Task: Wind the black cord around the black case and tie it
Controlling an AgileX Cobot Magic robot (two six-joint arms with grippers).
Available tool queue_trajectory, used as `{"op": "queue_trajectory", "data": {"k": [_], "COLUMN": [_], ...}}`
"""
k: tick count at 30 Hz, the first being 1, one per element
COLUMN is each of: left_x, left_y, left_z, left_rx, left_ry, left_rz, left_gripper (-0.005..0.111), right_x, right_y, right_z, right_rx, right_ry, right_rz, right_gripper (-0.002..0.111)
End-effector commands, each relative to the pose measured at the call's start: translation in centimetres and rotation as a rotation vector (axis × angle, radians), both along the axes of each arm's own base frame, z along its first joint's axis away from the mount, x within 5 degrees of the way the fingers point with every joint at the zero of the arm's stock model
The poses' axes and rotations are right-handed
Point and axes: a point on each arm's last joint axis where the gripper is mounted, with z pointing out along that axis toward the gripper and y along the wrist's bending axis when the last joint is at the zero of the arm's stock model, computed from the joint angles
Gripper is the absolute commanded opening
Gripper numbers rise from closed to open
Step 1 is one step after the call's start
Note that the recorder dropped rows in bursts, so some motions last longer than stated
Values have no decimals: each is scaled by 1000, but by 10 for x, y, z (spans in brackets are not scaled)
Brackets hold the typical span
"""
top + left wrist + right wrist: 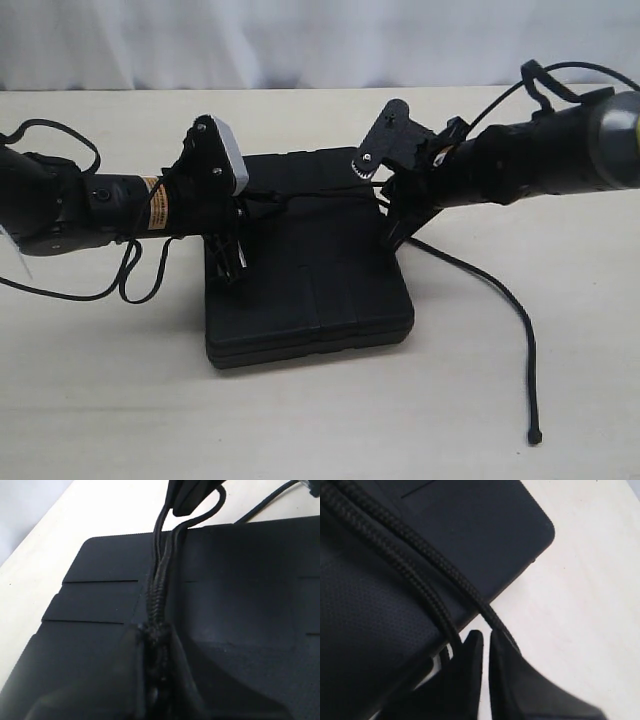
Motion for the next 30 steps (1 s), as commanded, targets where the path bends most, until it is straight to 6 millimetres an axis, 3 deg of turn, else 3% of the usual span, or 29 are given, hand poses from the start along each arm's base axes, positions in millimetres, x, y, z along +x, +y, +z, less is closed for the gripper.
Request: {"op": "queue_trajectory", "data": {"k": [1, 11, 16, 23, 25, 30], "left_x": [2, 2, 2, 2, 2, 2], "left_y": [-1, -1, -1, -1, -1, -1], "left_z": [1, 1, 1, 1, 1, 1], "left_rx": [-2, -2, -2, -2, -2, -2], "left_ry": [0, 0, 0, 0, 0, 0], "left_rz": [3, 3, 3, 3, 3, 3], "left_gripper": [0, 0, 0, 0, 0, 0], "right_x": [5, 5, 5, 5, 5, 5], "right_y": [-7, -7, -7, -7, -7, -7], "right_z": [-10, -19, -19, -18, -18, -18], "right_rx": [1, -35, -30, -16, -17, -14], "right_ry": [8, 26, 28, 29, 29, 28], "right_rz": [-30, 3, -3, -19, -19, -21], "right_gripper": [4, 7, 27, 71, 76, 77]}}
